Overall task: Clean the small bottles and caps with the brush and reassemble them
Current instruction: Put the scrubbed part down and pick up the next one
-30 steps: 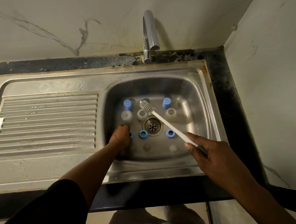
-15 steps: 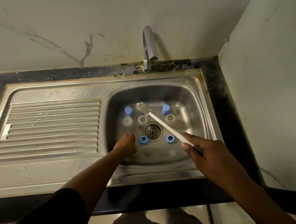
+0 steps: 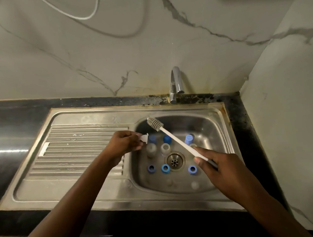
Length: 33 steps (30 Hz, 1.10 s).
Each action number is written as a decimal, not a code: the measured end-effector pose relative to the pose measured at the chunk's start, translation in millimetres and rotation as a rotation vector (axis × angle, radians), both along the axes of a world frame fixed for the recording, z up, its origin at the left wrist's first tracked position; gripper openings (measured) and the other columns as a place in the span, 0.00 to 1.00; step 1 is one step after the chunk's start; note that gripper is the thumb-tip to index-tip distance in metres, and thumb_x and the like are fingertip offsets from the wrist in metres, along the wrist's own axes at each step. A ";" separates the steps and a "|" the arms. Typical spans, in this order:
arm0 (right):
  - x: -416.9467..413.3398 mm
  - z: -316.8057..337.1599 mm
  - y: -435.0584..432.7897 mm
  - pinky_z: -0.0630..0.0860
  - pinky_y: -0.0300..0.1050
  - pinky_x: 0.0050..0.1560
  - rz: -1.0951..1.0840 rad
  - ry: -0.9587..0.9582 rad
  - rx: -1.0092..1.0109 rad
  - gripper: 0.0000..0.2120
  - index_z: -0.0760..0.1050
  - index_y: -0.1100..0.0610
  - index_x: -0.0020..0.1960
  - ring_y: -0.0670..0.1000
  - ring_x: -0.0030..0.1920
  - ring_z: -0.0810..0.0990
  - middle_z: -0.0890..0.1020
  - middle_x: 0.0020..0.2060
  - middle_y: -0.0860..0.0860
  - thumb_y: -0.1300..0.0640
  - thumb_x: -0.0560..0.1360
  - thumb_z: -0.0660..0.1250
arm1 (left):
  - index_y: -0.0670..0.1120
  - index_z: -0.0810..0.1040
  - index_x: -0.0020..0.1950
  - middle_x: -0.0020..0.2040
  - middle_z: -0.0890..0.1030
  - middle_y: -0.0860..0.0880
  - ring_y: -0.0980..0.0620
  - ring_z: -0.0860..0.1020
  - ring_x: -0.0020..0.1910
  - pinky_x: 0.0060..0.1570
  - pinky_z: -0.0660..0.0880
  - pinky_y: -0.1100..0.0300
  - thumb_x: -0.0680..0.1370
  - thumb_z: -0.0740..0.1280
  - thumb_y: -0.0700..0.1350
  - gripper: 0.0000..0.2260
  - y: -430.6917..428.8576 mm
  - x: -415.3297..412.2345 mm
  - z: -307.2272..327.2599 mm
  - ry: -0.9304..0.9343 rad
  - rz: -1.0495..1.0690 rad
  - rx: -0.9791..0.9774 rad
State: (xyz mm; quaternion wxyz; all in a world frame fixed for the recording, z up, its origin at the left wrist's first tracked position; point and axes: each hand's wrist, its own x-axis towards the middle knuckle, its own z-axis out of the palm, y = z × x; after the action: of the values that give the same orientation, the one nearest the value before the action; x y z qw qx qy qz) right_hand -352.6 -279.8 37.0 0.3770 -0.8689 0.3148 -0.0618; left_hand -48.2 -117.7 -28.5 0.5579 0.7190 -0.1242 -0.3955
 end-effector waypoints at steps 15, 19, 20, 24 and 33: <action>29.5 19.7 3.6 0.80 0.35 0.43 0.142 -0.019 -0.288 0.18 0.71 0.27 0.70 0.40 0.42 0.83 0.86 0.45 0.40 0.35 0.80 0.63 | 0.32 0.81 0.57 0.48 0.86 0.35 0.37 0.87 0.49 0.52 0.86 0.49 0.82 0.71 0.48 0.18 15.7 5.7 69.2 0.108 0.276 -0.267; 37.4 27.5 8.2 0.78 0.35 0.45 0.188 0.013 -0.441 0.20 0.64 0.28 0.75 0.42 0.45 0.82 0.83 0.49 0.40 0.35 0.83 0.56 | 0.34 0.82 0.58 0.52 0.86 0.33 0.39 0.87 0.49 0.55 0.85 0.48 0.79 0.74 0.47 0.17 15.8 -1.7 70.4 0.164 0.289 -0.314; 40.0 28.8 10.4 0.78 0.35 0.46 0.203 0.043 -0.483 0.22 0.61 0.29 0.77 0.42 0.47 0.81 0.83 0.52 0.40 0.35 0.84 0.53 | 0.34 0.82 0.58 0.52 0.86 0.33 0.40 0.87 0.48 0.55 0.85 0.48 0.79 0.75 0.47 0.17 15.5 -3.1 70.5 0.185 0.307 -0.329; 48.0 30.2 14.9 0.76 0.34 0.41 0.203 0.045 -0.391 0.21 0.63 0.32 0.77 0.41 0.41 0.80 0.81 0.44 0.41 0.36 0.84 0.53 | 0.33 0.82 0.60 0.56 0.85 0.33 0.40 0.86 0.53 0.59 0.83 0.45 0.79 0.73 0.44 0.16 14.8 -5.1 74.3 0.286 0.322 -0.420; 57.8 50.7 19.6 0.54 0.34 0.25 0.047 0.088 1.320 0.17 0.82 0.48 0.66 0.43 0.26 0.58 0.67 0.34 0.51 0.44 0.81 0.66 | 0.36 0.77 0.70 0.66 0.82 0.36 0.38 0.81 0.67 0.63 0.81 0.47 0.85 0.65 0.44 0.17 25.6 -6.4 88.0 0.377 0.220 -0.590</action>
State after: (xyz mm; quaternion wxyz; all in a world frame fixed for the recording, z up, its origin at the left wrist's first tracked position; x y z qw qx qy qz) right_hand -294.9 -260.2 87.7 0.8186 -0.4636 0.2824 0.1879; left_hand -54.6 -92.1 59.5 0.7937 0.4505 -0.0498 -0.4057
